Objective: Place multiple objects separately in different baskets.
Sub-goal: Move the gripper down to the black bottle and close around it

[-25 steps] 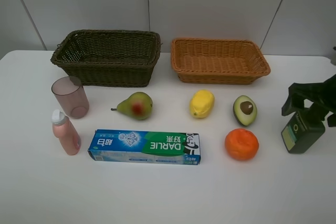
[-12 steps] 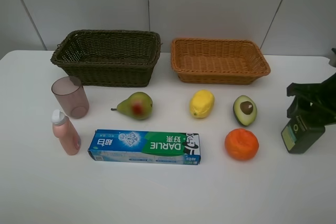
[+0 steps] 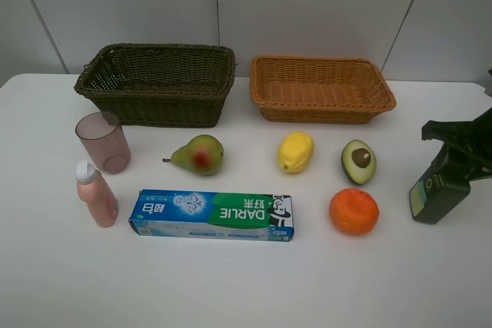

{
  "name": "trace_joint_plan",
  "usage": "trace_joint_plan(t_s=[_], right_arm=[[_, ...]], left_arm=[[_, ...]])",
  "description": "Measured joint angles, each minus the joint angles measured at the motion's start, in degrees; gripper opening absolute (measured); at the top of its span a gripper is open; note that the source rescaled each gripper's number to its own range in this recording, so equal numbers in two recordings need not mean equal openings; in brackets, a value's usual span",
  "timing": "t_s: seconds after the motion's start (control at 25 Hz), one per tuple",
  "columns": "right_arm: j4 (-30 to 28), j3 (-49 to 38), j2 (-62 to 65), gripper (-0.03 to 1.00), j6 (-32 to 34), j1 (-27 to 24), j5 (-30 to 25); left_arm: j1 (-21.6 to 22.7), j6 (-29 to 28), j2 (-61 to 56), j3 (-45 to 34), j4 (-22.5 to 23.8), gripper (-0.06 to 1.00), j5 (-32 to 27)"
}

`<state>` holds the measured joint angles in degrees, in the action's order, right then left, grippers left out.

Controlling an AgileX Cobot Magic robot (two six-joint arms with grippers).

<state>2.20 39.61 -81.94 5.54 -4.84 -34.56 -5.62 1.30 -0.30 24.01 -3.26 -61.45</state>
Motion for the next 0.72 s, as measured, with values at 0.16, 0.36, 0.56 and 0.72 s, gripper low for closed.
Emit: trace_joint_plan(t_s=[0.16, 0.36, 0.56, 0.72], right_arm=[[-0.1, 0.0, 0.0, 0.00, 0.2, 0.0, 0.0], [-0.1, 0.0, 0.0, 0.00, 0.2, 0.0, 0.0], [-0.1, 0.0, 0.0, 0.00, 0.2, 0.0, 0.0], [-0.1, 0.0, 0.0, 0.00, 0.2, 0.0, 0.0]], left_arm=[[0.0, 0.0, 0.0, 0.0, 0.0, 1.00, 0.0], [0.0, 0.0, 0.0, 0.0, 0.0, 1.00, 0.0], [0.0, 0.0, 0.0, 0.0, 0.0, 1.00, 0.0], [0.0, 0.0, 0.0, 0.0, 0.0, 1.00, 0.0]])
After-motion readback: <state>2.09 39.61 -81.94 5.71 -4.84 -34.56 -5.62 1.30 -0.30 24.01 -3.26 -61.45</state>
